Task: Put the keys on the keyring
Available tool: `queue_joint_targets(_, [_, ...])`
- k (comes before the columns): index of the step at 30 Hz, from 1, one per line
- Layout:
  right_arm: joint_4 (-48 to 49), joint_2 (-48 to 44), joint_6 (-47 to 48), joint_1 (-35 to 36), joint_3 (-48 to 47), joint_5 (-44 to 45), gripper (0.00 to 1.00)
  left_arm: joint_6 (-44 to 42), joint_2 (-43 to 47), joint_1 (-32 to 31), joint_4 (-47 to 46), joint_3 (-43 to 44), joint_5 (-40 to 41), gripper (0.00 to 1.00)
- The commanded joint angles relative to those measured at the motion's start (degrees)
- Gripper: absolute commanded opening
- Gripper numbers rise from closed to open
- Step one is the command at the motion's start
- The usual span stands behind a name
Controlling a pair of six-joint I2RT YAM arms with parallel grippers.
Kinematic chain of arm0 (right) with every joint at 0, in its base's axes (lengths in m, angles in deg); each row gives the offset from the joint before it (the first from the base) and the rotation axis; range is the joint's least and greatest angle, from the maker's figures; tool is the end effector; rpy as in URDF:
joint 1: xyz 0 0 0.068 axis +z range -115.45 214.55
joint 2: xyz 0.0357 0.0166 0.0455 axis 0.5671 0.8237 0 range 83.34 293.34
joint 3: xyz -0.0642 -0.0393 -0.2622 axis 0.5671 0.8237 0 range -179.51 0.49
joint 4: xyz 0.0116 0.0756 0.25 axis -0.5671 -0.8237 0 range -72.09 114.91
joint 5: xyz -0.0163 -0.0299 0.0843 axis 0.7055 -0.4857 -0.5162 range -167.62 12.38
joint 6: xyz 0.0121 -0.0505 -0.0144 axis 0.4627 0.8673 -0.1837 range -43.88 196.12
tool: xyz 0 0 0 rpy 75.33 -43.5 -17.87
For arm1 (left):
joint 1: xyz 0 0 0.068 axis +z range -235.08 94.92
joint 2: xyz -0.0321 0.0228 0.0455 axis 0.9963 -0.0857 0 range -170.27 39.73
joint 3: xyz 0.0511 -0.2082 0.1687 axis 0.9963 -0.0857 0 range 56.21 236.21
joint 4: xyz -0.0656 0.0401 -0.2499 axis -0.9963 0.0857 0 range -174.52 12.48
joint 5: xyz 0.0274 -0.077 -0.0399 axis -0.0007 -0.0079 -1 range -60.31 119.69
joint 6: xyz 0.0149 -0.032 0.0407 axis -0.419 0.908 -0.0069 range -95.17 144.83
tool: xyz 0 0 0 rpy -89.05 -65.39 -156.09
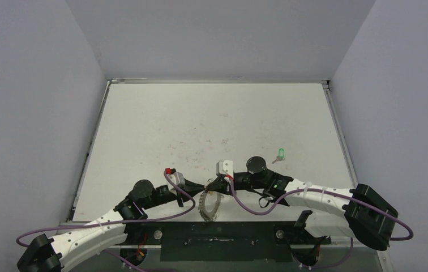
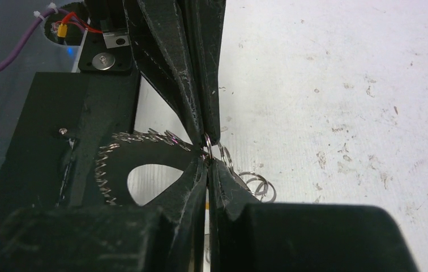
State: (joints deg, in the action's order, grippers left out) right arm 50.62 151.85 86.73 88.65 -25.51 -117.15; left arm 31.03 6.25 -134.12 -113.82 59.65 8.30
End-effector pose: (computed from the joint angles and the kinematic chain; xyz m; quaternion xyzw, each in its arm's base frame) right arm 0.1232 0.2090 0.2085 -0.5746 0.5303 0.4601 0.4206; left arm 0.0880 -0.1210 0.1870 0.3767 0.6034 -0.4370 0.5505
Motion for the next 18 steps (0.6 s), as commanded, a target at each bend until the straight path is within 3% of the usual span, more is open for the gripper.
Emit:
queue_joint_targets(1, [-1.6,-1.7,-2.6,0.4,-3.2,-2.8,0.0,-0.4,0.0,0.3,1.4,1.1,3.7,0.0])
queue_joint_targets(4, [-3.0,-1.0,-3.6,0.5,-4.2,-2.7,0.0,-0.9,-0.5,0.3,2.4,1.9,3.6,0.01])
queue_joint_targets(6, [-3.4,-0.6,-4.2,0.5,-4.7,-2.7,0.0,-1.5,-0.8,0.3,3.3,2.5,3.1,0.12])
queue_joint_targets(12, [-5.8,1.1,-4.7,0.5,-6.3,-2.9,0.0,-3.1,-1.5,0.3,6.0,4.3,1.1,0.32])
queue_joint_targets(18, [-7.5,1.6,-4.8,0.5,-7.4,-1.6,0.0,-4.8,-1.2,0.3,11.1,7.0,0.8,0.4])
